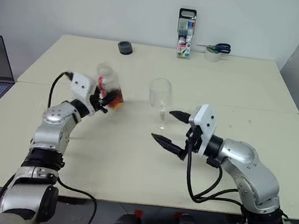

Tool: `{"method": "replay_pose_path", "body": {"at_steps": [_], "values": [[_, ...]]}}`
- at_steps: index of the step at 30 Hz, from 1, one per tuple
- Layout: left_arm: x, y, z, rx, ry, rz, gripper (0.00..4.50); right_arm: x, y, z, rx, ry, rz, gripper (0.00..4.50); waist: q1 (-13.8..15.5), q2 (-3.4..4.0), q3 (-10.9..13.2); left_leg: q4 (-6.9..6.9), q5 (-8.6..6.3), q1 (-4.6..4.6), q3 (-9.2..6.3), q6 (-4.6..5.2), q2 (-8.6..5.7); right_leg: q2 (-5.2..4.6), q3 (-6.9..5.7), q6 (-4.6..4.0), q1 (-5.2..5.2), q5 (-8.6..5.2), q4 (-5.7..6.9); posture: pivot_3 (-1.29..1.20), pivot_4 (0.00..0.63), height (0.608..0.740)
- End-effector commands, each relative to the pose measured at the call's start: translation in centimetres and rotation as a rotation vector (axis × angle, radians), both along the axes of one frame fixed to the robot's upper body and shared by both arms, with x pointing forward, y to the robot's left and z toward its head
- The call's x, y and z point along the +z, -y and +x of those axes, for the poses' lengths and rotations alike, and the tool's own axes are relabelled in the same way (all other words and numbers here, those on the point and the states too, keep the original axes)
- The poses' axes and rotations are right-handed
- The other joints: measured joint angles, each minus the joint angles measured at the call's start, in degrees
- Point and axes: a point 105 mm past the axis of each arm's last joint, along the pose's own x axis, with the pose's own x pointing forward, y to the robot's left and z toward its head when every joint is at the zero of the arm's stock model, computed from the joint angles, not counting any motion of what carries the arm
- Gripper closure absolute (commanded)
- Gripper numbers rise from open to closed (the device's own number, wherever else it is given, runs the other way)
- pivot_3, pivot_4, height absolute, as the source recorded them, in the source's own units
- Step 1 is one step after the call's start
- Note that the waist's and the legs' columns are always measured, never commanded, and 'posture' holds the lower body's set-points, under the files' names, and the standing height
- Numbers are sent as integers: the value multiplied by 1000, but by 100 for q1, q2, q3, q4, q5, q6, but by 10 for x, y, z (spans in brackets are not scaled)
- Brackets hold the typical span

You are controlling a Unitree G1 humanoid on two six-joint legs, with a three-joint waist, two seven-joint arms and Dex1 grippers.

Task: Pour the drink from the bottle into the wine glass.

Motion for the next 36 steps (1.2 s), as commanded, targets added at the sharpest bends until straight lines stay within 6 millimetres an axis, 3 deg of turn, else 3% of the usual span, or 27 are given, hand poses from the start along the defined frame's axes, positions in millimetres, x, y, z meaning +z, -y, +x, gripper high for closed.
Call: {"method": "replay_pose_path", "body": {"at_steps": [1, 9, 15, 26, 36], "values": [[46, 21, -2, -59, 201, 189, 2808, 18, 5, 5, -51, 55, 42, 0, -3, 0, 0, 0, 0, 0, 0, 0, 0, 1, 0, 0, 0, 0, 0, 0, 150, 740], [69, 53, 0, -133, 413, 456, 2809, 36, 16, 28, -239, 202, 34, 0, -11, 0, 0, -7, 1, -1, 7, -1, -1, 0, 4, 0, -5, 0, -6, 0, 150, 740], [80, 56, 4, -123, 531, 588, 2809, 32, 17, 30, -206, 165, 51, 0, -17, 1, 0, -7, 0, -4, 8, 0, -1, 1, 4, 0, -8, 0, -4, 0, 150, 740], [83, 57, 6, -117, 648, 725, 2809, 30, 40, 18, -85, 92, -6, 0, -11, 0, 0, -4, -4, -11, 4, 8, -7, -3, 2, 0, -8, 0, -7, 0, 150, 740], [89, 58, 10, -85, 734, 822, 2809, 33, 55, 20, -101, 77, -33, 0, -10, 0, 1, -4, -4, -12, 5, 8, -7, -3, 2, 0, -8, 0, -4, 0, 150, 740]]}}
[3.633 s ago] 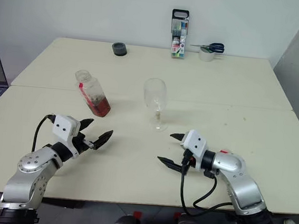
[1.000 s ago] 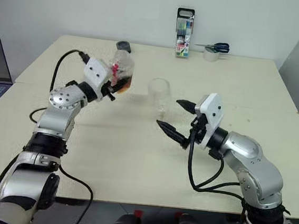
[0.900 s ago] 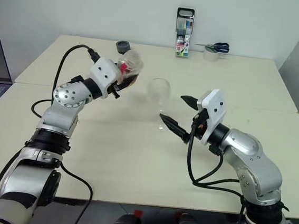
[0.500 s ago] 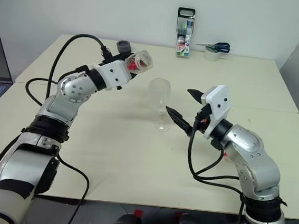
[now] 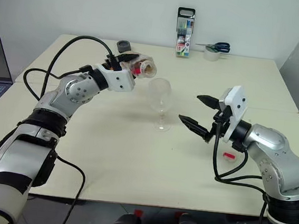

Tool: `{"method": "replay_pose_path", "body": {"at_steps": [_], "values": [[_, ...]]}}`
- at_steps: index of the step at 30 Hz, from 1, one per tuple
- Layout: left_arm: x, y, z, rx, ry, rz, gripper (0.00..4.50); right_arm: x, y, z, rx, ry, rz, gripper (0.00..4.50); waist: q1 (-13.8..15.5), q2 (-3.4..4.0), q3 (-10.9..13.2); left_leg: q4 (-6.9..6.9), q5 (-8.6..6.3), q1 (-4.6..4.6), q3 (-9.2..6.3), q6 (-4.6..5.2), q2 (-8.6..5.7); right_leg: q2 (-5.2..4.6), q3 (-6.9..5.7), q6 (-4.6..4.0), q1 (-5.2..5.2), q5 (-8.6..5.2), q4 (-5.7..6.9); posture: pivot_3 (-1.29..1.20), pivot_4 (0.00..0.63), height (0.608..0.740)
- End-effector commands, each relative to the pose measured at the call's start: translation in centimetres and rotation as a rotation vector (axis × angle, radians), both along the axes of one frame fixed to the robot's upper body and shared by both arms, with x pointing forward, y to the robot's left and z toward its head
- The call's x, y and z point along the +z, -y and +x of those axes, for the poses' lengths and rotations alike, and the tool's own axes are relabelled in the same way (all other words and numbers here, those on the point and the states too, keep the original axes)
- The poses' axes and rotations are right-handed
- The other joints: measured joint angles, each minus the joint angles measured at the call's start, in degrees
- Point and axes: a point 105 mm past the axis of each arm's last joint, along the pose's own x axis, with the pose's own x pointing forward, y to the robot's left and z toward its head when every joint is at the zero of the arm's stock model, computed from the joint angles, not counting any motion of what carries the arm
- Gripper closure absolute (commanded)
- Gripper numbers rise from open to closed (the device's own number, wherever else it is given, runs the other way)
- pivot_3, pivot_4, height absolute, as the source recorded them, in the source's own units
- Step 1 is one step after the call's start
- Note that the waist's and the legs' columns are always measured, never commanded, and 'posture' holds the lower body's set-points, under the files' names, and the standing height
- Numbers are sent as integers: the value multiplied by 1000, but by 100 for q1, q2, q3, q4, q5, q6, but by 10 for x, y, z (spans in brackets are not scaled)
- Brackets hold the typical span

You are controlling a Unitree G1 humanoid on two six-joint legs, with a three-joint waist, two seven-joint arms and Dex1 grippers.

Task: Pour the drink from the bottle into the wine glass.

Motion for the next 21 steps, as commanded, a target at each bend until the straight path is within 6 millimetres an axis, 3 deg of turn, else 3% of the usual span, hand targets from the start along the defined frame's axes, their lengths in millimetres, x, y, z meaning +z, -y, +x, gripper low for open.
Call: {"method": "replay_pose_path", "body": {"at_steps": [1, 21], "values": [[31, 0, -2, -2, 131, 16, 2809, 13, 4, -2, -5, 42, 13, 0, 0, 0, 0, 0, 0, 0, 0, 0, 0, 0, 0, 0, 0, 0, 0, 0, 150, 740], [41, 10, -3, -21, 242, 88, 2809, 12, -2, -8, 19, 35, 33, 0, 1, 0, 0, 2, 2, -2, 0, -4, -2, -2, 0, 0, 0, 0, 3, 0, 150, 740]]}}
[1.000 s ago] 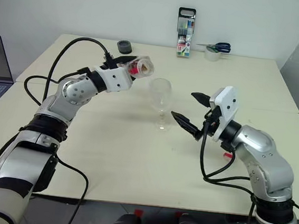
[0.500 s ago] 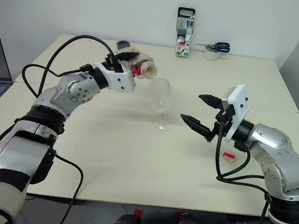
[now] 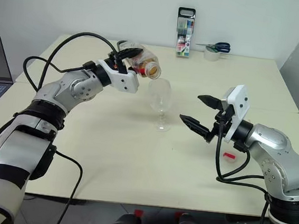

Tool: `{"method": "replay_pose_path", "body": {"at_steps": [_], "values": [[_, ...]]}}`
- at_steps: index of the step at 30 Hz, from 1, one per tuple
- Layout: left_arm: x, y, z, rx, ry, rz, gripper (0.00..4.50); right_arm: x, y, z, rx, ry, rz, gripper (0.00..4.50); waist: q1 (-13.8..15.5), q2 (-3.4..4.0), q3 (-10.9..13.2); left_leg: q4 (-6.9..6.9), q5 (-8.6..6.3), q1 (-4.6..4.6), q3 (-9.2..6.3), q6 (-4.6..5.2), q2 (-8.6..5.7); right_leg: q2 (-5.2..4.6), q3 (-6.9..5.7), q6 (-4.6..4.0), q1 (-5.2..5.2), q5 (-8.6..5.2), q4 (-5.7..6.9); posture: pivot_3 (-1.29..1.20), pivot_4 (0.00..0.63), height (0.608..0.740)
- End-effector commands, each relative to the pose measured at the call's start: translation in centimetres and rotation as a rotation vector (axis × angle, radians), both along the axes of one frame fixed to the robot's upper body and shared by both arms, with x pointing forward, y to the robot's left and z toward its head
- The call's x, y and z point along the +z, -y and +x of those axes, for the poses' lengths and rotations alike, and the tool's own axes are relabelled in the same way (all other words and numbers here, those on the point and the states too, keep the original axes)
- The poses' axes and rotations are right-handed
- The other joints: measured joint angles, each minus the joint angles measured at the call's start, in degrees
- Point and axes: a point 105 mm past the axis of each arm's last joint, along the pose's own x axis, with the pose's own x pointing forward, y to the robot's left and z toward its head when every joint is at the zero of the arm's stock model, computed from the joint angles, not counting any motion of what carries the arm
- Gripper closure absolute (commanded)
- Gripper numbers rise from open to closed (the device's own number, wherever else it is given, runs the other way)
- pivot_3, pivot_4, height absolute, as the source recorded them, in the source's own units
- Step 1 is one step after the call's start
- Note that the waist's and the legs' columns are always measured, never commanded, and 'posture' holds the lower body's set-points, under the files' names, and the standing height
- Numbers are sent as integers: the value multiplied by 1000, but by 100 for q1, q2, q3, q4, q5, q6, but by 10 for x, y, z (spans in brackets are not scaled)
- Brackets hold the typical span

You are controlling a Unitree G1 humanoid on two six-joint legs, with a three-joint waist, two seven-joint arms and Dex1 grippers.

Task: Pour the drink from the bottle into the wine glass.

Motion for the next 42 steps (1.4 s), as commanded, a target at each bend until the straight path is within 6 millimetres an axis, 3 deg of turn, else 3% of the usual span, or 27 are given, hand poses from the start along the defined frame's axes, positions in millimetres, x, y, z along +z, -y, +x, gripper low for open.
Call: {"method": "replay_pose_path", "body": {"at_steps": [1, 14, 42], "values": [[25, 1, -4, -14, 84, -7, 2809, 12, -1, -7, 12, 52, 20, 0, 0, 0, 0, 0, 0, 0, 0, 0, 0, 0, 0, 0, 0, 0, 0, 0, 150, 740], [29, 4, -3, -18, 125, 32, 2809, 10, -3, -17, 61, 29, 8, 0, 1, 0, 0, 2, 1, 0, 0, -1, -1, 0, 1, 0, 0, 0, 4, 0, 150, 740], [32, 1, -1, -3, 169, 77, 2809, 17, -5, -10, 34, 92, 54, 0, 0, 0, 0, 7, 2, 1, 0, -3, -5, -4, 1, 0, -4, 0, 25, 0, 150, 740]]}}
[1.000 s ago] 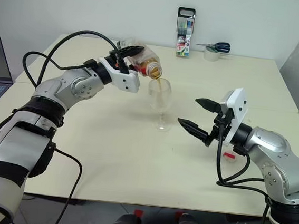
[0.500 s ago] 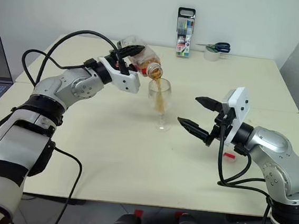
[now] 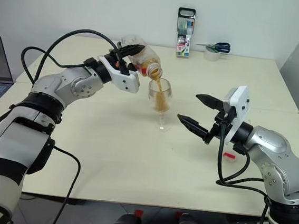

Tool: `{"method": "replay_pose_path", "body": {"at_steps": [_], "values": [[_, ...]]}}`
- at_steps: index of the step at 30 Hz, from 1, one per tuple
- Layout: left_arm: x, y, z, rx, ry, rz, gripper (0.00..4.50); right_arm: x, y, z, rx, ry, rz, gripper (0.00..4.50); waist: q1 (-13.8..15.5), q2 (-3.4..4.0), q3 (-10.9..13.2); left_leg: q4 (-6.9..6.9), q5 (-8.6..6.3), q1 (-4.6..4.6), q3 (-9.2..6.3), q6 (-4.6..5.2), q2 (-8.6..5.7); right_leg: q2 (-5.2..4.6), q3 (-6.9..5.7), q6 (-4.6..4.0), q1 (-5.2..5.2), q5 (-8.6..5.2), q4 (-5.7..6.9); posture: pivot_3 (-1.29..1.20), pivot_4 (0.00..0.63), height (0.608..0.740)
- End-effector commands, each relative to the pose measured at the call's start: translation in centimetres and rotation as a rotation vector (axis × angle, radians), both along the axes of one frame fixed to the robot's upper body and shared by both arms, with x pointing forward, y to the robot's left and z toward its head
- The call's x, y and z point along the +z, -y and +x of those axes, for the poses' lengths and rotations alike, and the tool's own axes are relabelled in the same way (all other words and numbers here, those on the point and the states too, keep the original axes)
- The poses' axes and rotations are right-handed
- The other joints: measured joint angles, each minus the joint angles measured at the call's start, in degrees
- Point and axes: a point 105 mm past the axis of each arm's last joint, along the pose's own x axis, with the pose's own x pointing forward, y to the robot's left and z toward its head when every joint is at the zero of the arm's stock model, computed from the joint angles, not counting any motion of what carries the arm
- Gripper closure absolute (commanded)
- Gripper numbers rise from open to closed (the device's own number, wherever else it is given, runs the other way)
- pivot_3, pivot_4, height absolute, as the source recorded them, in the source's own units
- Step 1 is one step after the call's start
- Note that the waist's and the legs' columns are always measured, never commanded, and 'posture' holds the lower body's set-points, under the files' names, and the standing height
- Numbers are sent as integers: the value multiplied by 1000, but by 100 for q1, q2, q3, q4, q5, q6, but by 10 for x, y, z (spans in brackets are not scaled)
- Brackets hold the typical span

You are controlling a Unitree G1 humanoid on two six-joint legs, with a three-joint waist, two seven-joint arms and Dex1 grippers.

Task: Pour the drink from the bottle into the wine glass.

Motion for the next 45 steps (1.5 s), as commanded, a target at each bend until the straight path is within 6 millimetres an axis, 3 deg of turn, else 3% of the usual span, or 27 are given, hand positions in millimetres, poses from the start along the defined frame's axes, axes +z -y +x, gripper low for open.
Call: {"method": "replay_pose_path", "body": {"at_steps": [1, 30, 45], "values": [[24, -3, -3, 0, 75, -9, 2809, 13, -1, -2, 3, 64, 13, 0, -1, 0, 0, 0, 0, 1, 0, 0, 0, 0, 0, 0, 0, 0, 1, 0, 150, 740], [24, -5, 0, 12, 101, 13, 2809, 11, -6, -3, 12, 63, 28, 0, -4, 0, 0, 2, 1, 2, 1, -2, -1, -1, 0, 0, -2, 0, 8, 0, 150, 740], [21, -4, 3, 2, -63, -205, 2809, 20, -13, -2, 14, 108, 35, 0, -15, 0, 0, 3, 2, 2, 0, -3, -1, -1, 0, 0, -3, 0, 11, 0, 150, 740]]}}
